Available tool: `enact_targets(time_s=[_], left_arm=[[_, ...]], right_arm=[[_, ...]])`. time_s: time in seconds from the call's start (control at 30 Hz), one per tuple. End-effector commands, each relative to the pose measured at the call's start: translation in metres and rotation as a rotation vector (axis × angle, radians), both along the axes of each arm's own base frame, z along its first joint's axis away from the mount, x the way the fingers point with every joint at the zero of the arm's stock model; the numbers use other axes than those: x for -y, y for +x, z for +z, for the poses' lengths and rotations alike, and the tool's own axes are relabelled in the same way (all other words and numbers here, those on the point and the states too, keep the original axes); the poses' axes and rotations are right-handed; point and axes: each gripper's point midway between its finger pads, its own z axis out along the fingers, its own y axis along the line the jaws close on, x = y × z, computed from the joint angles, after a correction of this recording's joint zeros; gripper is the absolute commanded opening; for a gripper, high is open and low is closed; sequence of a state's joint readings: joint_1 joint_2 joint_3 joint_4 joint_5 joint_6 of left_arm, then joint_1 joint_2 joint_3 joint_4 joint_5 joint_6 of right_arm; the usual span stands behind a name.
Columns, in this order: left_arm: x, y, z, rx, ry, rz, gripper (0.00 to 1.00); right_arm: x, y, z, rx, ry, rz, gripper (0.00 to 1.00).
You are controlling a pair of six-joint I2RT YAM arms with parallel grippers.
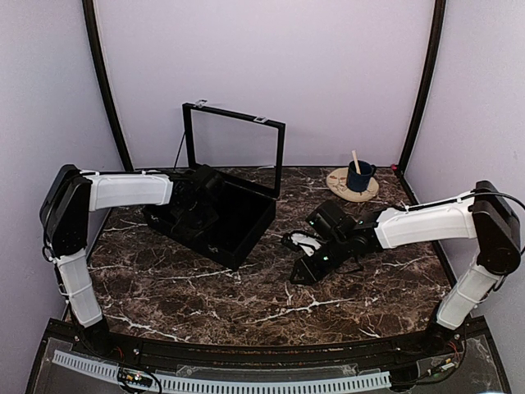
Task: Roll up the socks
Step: Place the sock in the storage box.
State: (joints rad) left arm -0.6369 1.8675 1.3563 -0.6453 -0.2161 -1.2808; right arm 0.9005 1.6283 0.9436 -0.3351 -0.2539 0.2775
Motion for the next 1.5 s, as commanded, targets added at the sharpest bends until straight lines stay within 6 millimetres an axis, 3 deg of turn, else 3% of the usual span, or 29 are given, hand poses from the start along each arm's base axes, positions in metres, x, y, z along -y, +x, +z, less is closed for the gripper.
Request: enact_targets(time_s=[0.0, 0.13, 0.33, 0.87, 1.47], left_arm=[[-0.007, -0.015, -0.016, -0.112, 0.013, 0.018, 0.0], [-0.006, -0.017, -0.022, -0.137, 0.013, 0.016, 0.0], [-0.023, -0.011, -0.029, -0.179, 0.037, 0.045, 0.0], [-0.045, -0.02, -0.053, -0.307, 0.063, 0.031, 0.0], [-0.048, -0.031, -0.081, -0.383, 0.06, 0.008, 0.03]], right_arm=[[-0.004, 0.005, 0.012, 0.035, 0.049, 0.004, 0.33], [-0.007, 0.006, 0.013, 0.039, 0.062, 0.006, 0.33], [-0.01, 0.007, 0.009, 0.032, 0.071, 0.003, 0.33], [-0.022, 0.012, -0.001, 0.015, 0.093, 0.001, 0.33], [-0.022, 0.011, -0.005, 0.003, 0.087, 0.002, 0.33]])
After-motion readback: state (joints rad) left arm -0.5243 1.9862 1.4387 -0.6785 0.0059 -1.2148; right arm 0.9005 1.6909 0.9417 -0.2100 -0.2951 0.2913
